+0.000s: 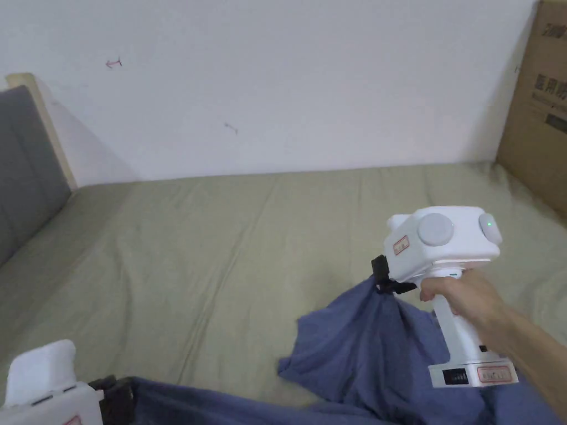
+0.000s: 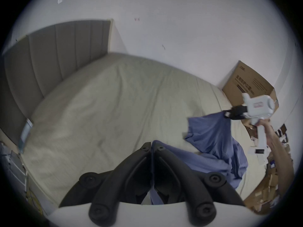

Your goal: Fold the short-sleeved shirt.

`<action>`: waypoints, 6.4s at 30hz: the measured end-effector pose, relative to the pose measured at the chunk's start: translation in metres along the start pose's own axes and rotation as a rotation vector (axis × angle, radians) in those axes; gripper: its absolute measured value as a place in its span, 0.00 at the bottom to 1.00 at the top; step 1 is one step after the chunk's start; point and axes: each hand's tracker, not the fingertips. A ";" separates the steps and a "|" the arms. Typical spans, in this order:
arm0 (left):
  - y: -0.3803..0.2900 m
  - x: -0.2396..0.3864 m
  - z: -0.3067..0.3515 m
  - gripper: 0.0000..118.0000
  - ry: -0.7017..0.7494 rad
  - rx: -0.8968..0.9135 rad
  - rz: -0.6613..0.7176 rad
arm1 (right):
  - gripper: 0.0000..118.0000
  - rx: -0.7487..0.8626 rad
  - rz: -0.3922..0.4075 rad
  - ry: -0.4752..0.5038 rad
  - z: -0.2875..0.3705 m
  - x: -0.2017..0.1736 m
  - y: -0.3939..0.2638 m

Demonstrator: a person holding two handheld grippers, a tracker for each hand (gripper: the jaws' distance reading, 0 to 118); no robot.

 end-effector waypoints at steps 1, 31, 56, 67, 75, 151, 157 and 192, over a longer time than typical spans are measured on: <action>0.012 0.004 0.009 0.00 0.014 0.043 -0.009 | 0.03 0.022 -0.019 -0.008 0.023 0.006 0.006; 0.377 0.093 0.097 0.00 0.162 0.512 -0.338 | 0.03 0.634 -0.316 -0.030 0.372 0.054 0.190; 0.326 0.056 -0.091 0.00 0.248 0.348 -0.300 | 0.03 0.387 -0.293 -0.104 0.180 0.060 0.178; 0.144 0.009 -0.273 0.00 0.275 -0.140 -0.212 | 0.03 0.019 -0.419 -0.234 -0.049 0.126 0.050; 0.105 -0.021 -0.264 0.00 0.254 -0.172 -0.251 | 0.03 -0.011 -0.407 -0.176 -0.052 0.140 0.011; -0.168 -0.136 0.047 0.04 0.071 -0.242 -0.125 | 0.59 -0.002 -0.256 -0.150 0.154 0.037 -0.390; -0.167 -0.130 0.055 0.04 0.067 -0.241 -0.130 | 0.13 -0.069 -0.299 -0.106 0.133 0.049 -0.397; -0.089 -0.138 0.007 0.27 0.010 -0.326 -0.071 | 0.55 0.123 -0.268 -0.166 0.148 0.061 -0.270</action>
